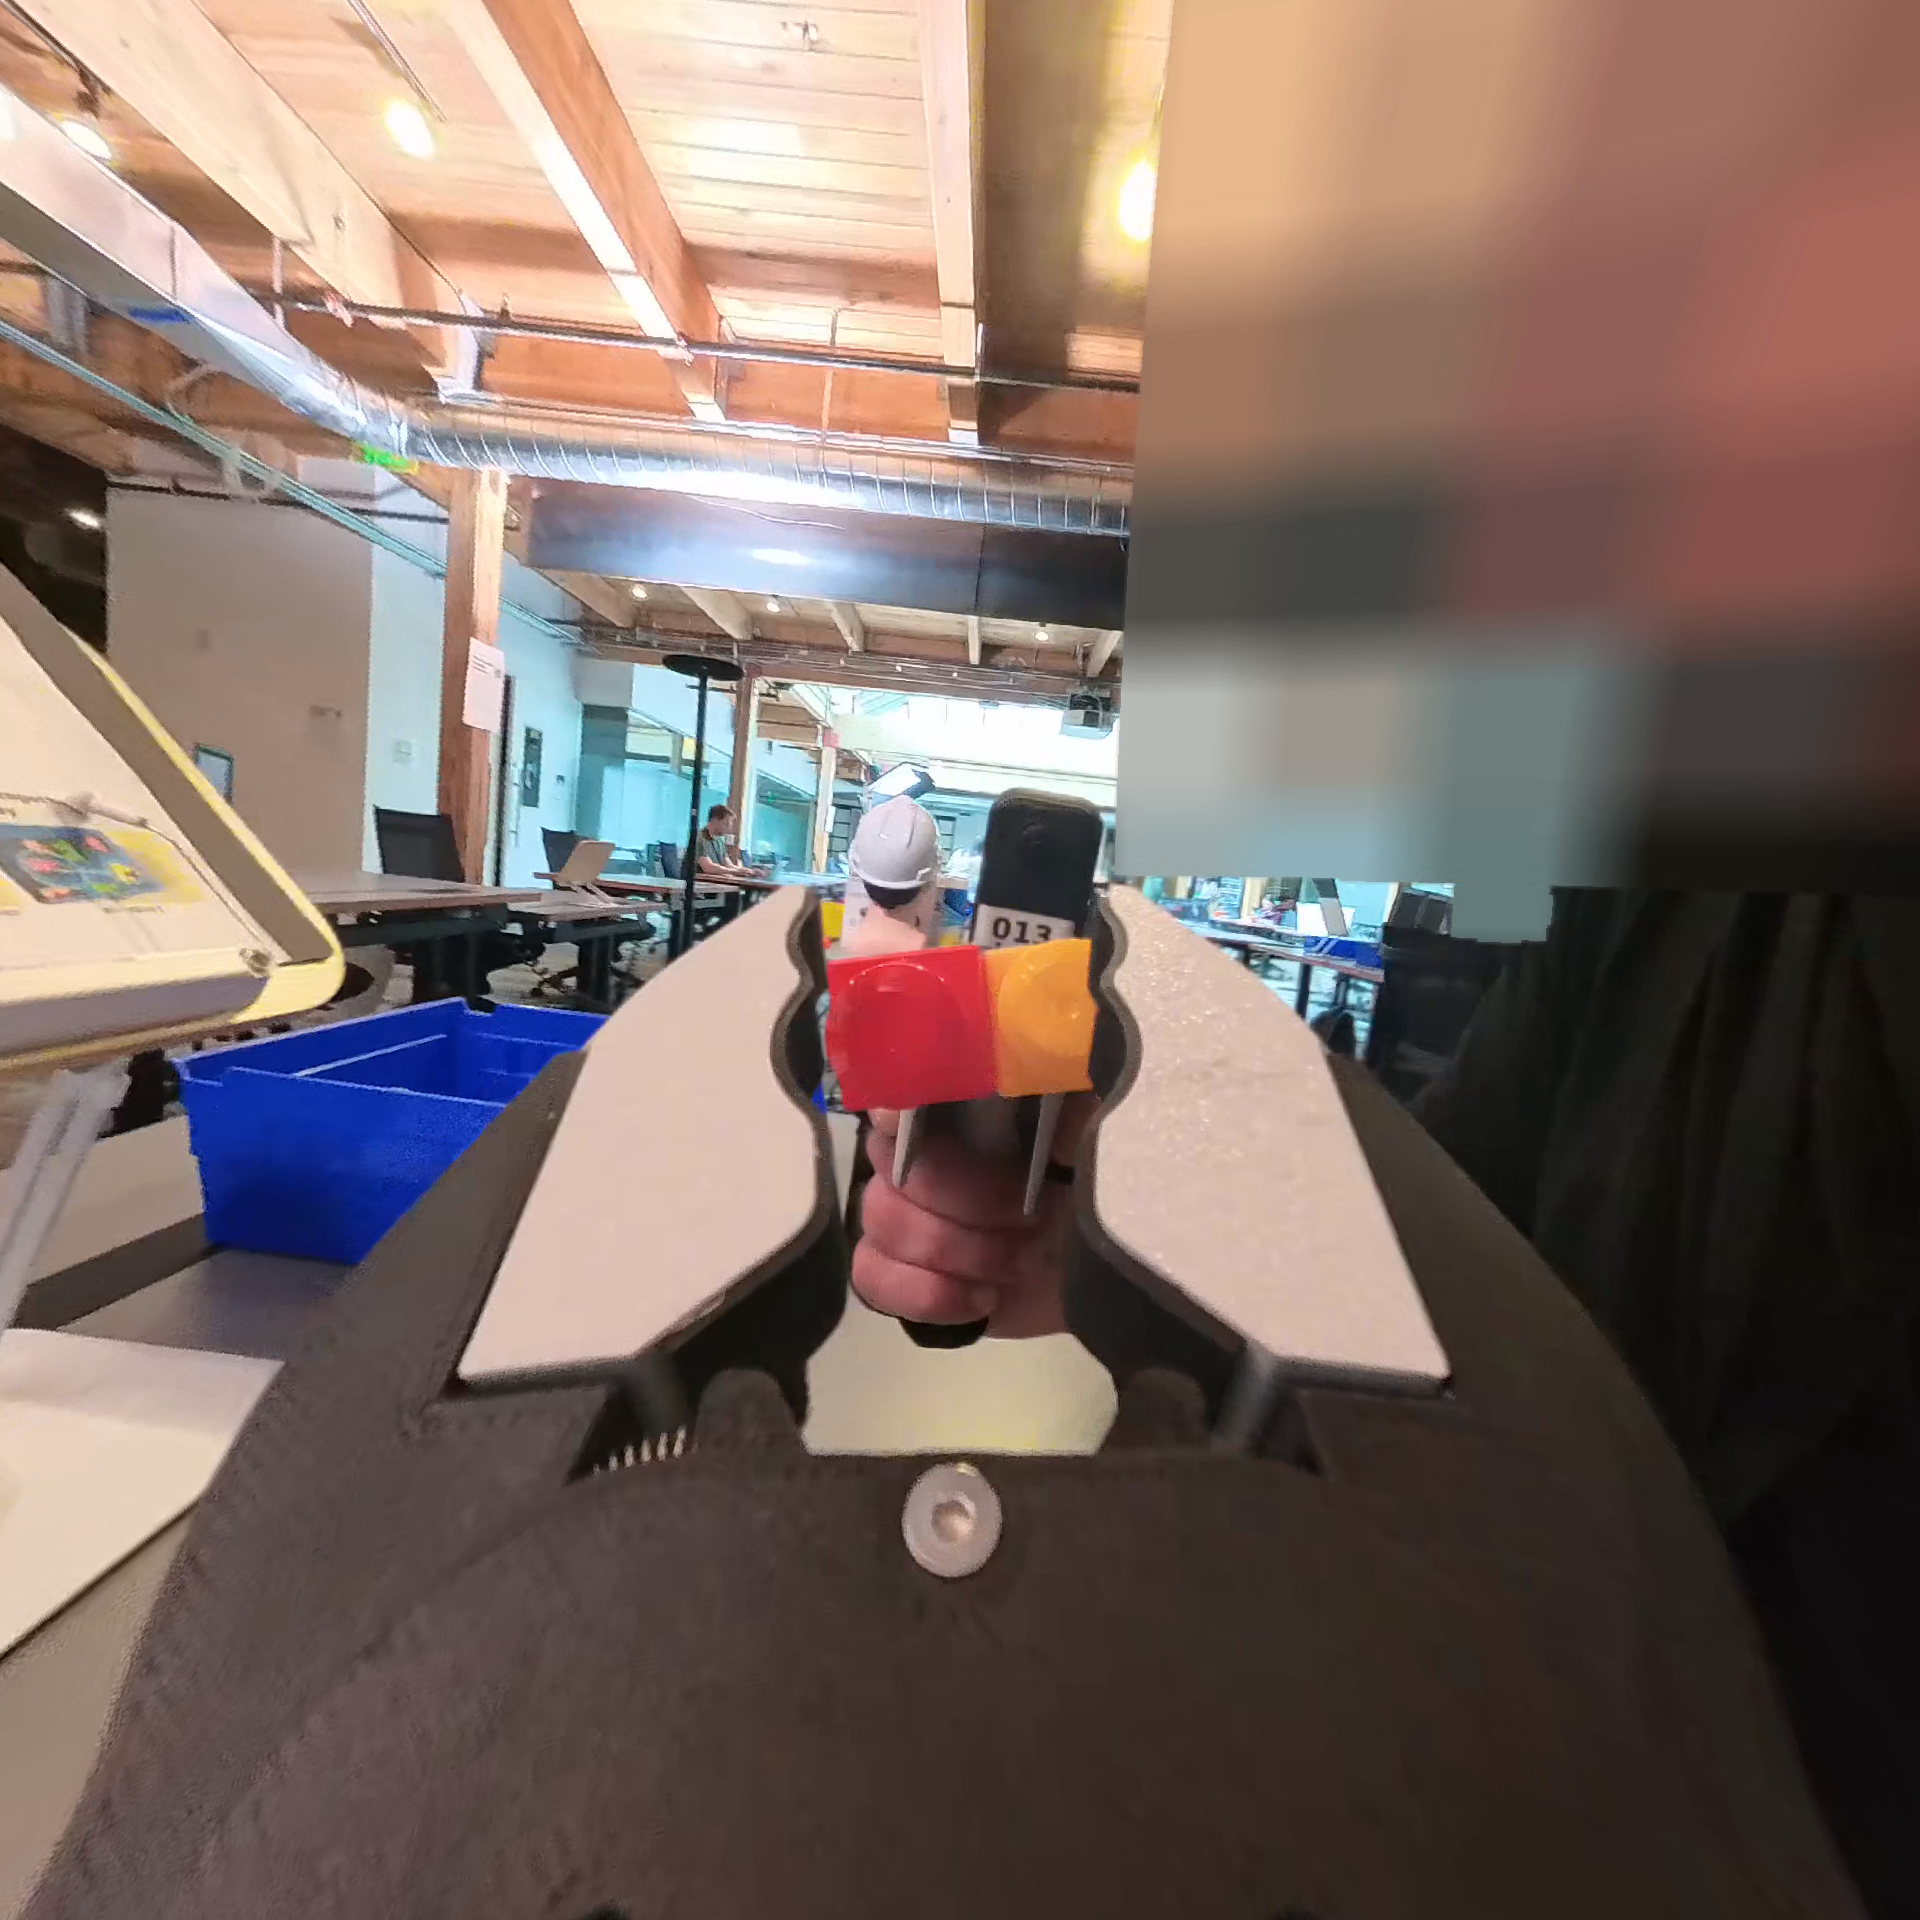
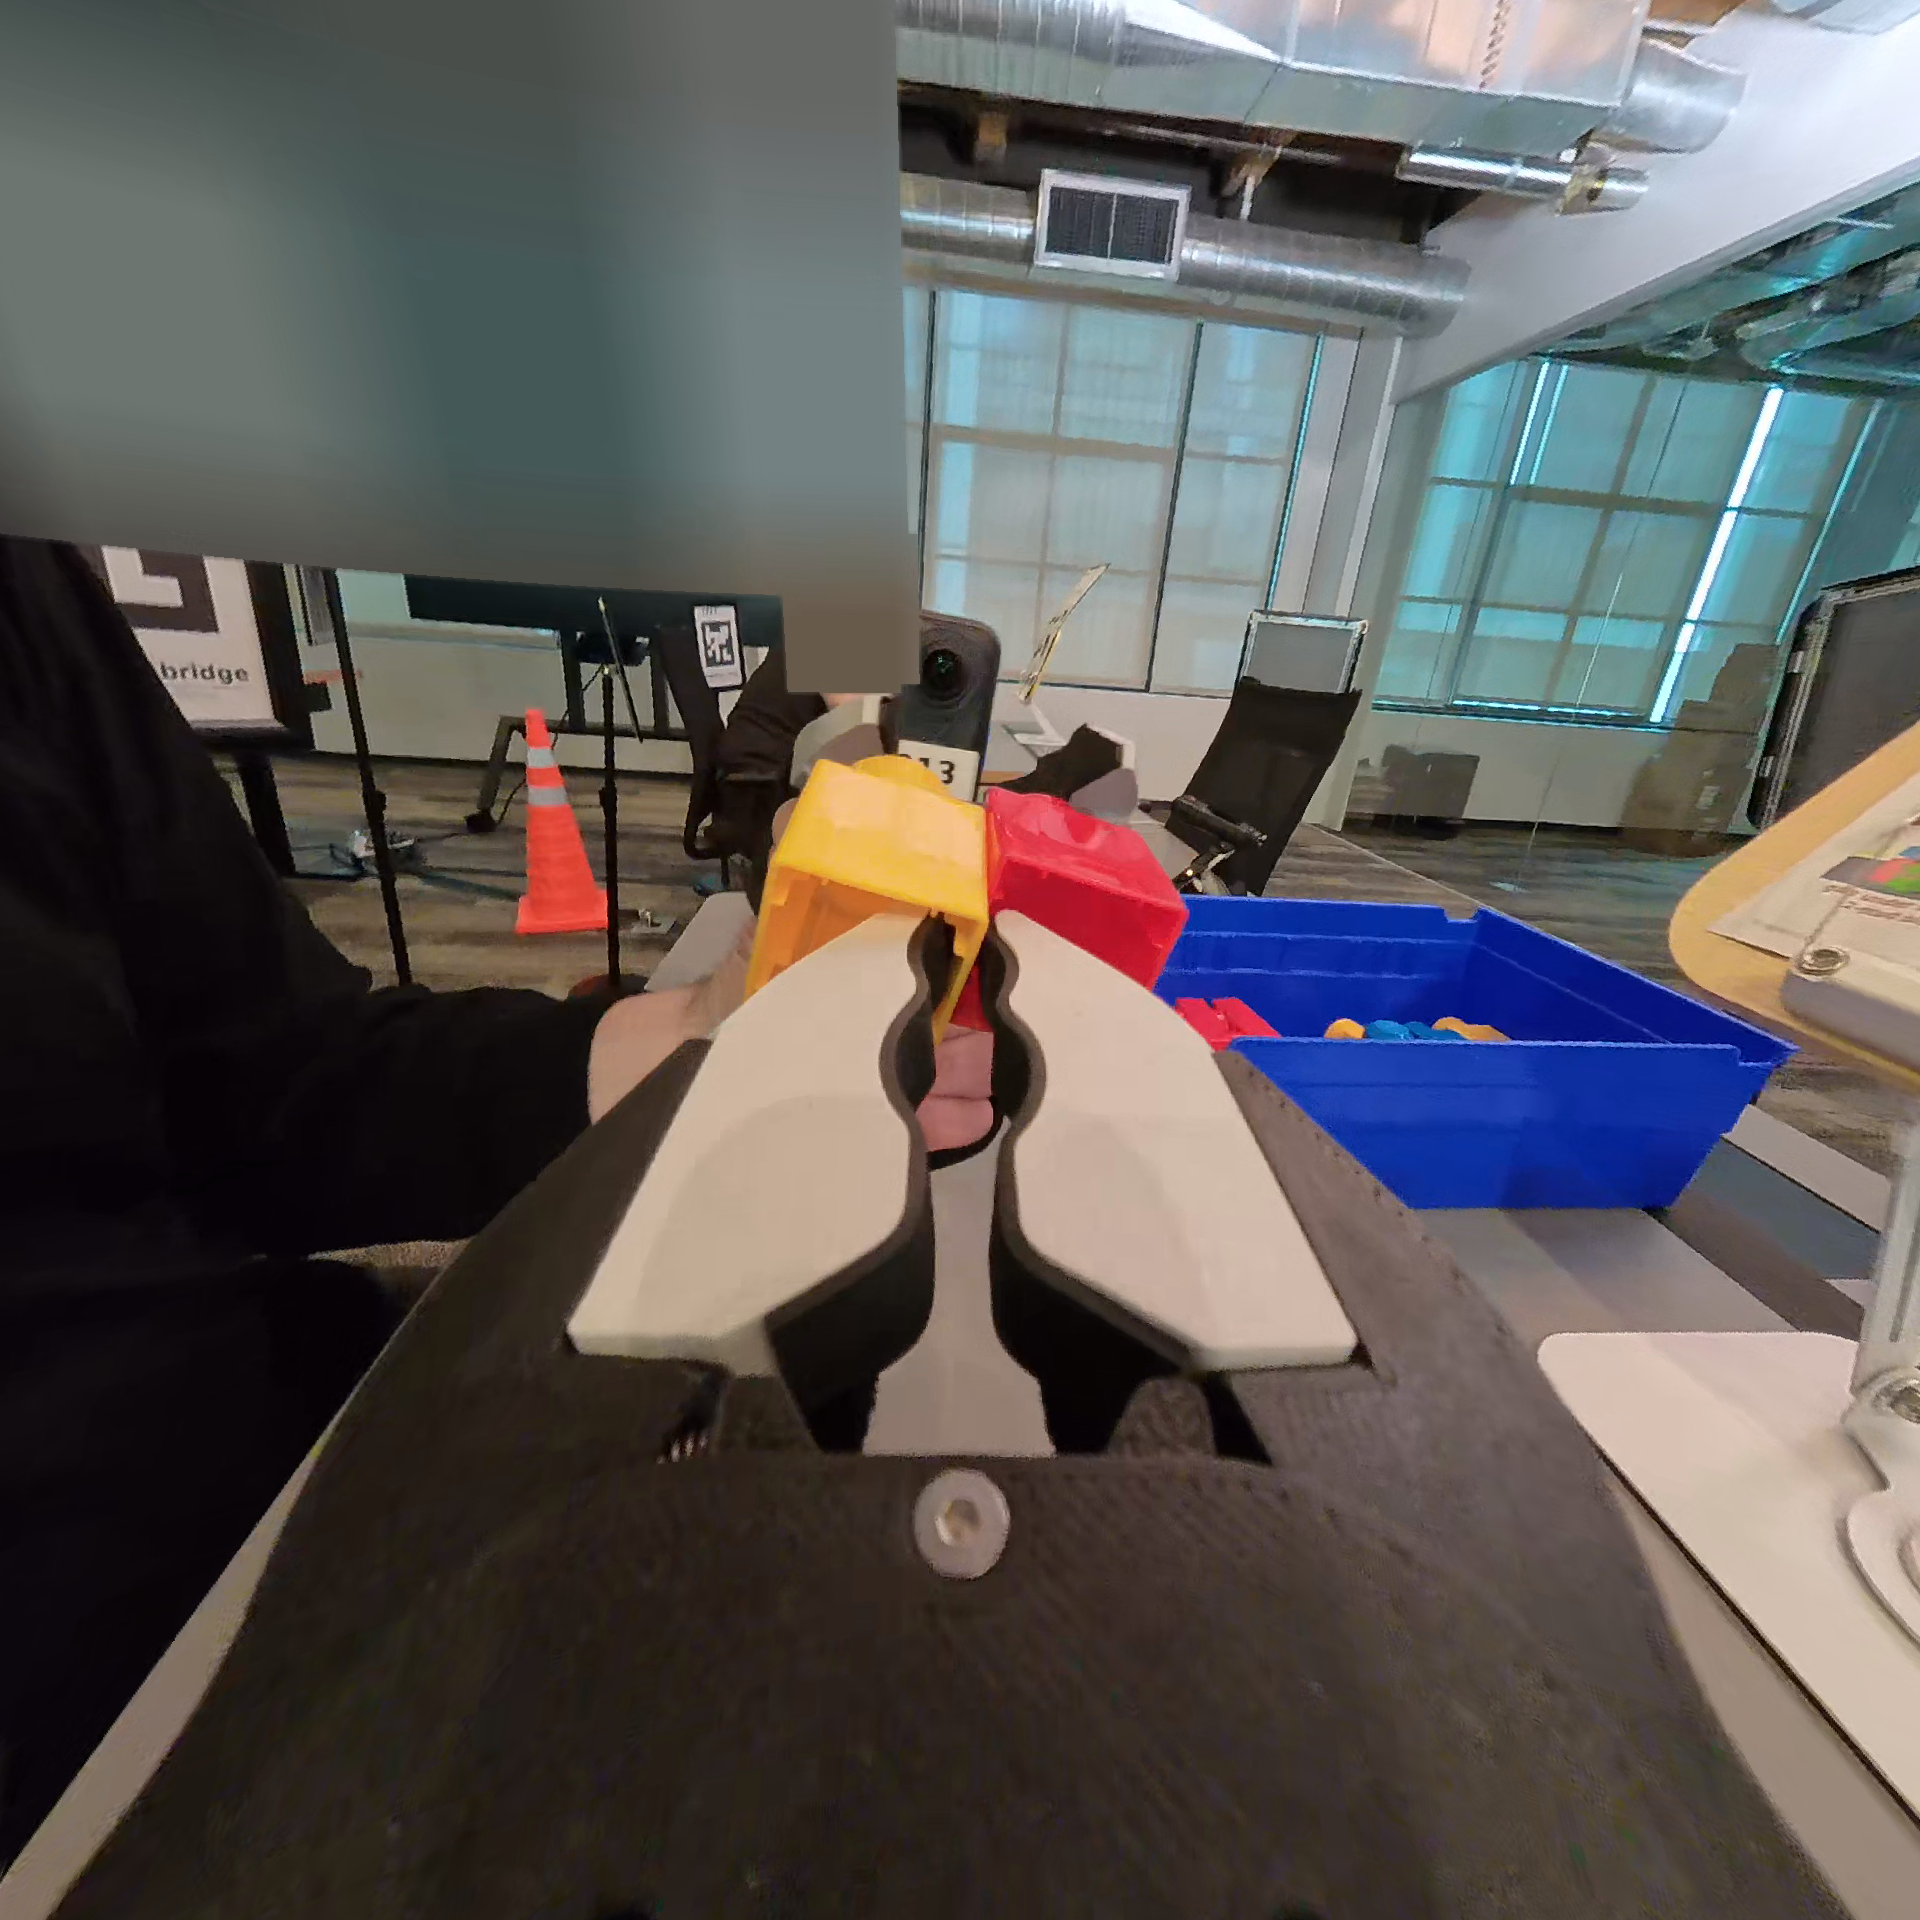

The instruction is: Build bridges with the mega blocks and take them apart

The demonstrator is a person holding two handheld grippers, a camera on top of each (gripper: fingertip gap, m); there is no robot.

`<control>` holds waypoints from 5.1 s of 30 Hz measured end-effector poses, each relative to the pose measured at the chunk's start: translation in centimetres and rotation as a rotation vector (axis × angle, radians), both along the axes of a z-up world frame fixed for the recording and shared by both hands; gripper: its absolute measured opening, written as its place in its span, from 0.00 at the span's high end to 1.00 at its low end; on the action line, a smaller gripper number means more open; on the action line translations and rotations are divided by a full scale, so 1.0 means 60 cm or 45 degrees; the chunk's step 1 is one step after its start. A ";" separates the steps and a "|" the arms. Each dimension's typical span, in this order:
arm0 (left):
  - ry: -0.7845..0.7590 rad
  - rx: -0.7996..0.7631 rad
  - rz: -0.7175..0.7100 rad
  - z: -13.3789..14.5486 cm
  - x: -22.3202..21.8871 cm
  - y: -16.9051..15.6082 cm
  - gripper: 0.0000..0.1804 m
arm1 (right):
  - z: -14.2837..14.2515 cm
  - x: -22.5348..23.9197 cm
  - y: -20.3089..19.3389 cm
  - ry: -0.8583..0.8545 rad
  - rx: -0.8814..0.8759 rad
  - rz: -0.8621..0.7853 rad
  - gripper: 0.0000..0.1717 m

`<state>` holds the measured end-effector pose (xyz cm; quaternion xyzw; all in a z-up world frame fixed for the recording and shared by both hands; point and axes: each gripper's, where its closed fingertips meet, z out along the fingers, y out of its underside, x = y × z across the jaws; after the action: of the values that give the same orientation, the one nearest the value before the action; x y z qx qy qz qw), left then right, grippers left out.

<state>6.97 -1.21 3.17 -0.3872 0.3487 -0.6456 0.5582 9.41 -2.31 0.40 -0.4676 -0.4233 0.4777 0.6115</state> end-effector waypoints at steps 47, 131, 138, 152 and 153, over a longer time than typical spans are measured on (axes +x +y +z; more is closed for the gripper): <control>0.218 0.010 -0.051 -0.045 0.005 -0.001 0.96 | -0.009 -0.004 -0.010 -0.020 -0.050 0.093 0.97; 0.302 0.318 0.257 -0.046 0.043 -0.018 0.58 | -0.002 0.013 0.003 0.280 -0.408 0.413 0.97; 0.884 1.064 0.511 -0.078 0.052 -0.025 0.60 | -0.022 -0.011 -0.016 0.197 -0.586 0.595 0.98; 1.064 1.170 0.298 -0.116 0.049 -0.040 0.80 | -0.044 -0.034 -0.039 0.125 -0.668 0.723 0.98; 1.082 1.169 0.290 -0.118 0.048 -0.040 0.80 | -0.045 -0.034 -0.040 0.117 -0.677 0.729 0.98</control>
<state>9.83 -3.62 -3.89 -0.3654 0.7378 -0.1569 0.5454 7.35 -4.68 -2.32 -0.4509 -0.3704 0.7424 0.3291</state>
